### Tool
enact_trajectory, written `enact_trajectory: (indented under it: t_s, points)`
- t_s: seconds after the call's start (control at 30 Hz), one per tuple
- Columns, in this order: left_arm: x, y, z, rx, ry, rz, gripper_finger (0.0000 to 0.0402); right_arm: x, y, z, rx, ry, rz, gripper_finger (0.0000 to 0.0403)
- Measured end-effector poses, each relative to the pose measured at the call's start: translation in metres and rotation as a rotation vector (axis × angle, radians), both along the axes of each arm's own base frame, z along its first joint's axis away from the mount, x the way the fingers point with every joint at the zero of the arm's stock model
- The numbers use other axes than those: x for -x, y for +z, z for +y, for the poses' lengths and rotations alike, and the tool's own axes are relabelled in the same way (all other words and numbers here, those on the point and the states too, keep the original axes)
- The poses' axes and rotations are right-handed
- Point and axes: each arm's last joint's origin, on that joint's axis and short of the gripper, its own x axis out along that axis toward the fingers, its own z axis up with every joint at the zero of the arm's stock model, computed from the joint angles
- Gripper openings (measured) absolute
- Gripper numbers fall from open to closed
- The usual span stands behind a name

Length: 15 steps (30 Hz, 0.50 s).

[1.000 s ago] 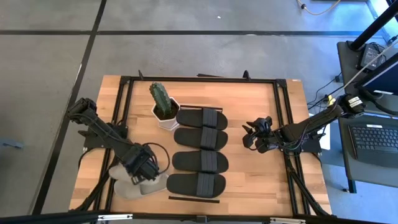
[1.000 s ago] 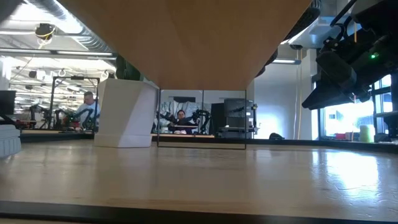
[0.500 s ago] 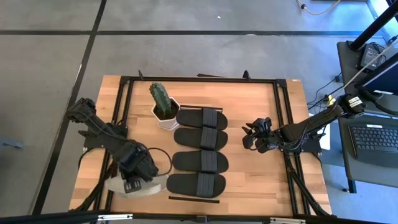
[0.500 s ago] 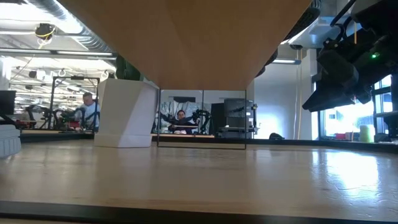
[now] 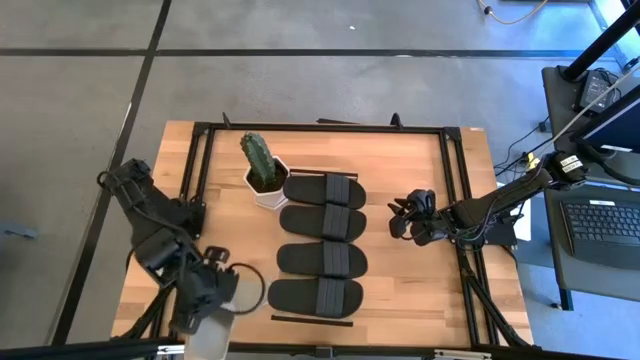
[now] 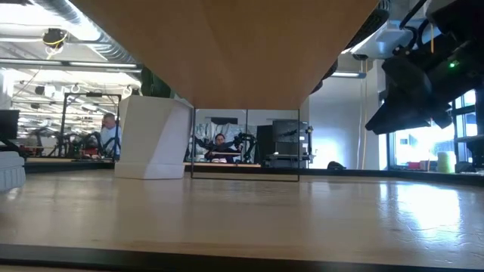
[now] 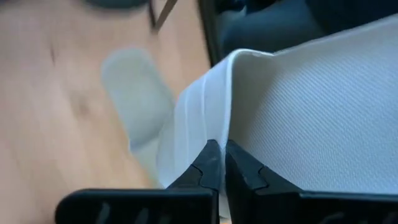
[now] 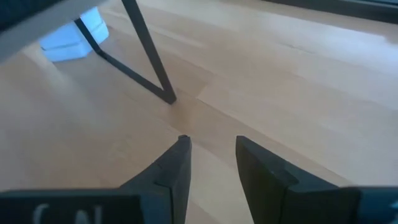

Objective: Pick and place slides into the shelf
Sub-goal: Put the gray slide under the shelf

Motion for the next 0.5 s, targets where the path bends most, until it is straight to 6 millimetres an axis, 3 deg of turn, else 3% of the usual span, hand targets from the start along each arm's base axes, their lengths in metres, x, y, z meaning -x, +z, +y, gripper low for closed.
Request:
enact_trajectory:
  t_s: [0.17, 0.5]
  points:
    - [0.004, 0.006, -0.009, -0.044, -0.179, -0.166, 0.0, -0.003, 0.003, 0.001, -0.017, 0.001, -0.045, 0.0128]
    - [0.018, 0.033, -0.016, -0.082, -0.297, -0.369, 0.0, -0.005, 0.004, 0.002, -0.029, 0.007, -0.063, 0.0128]
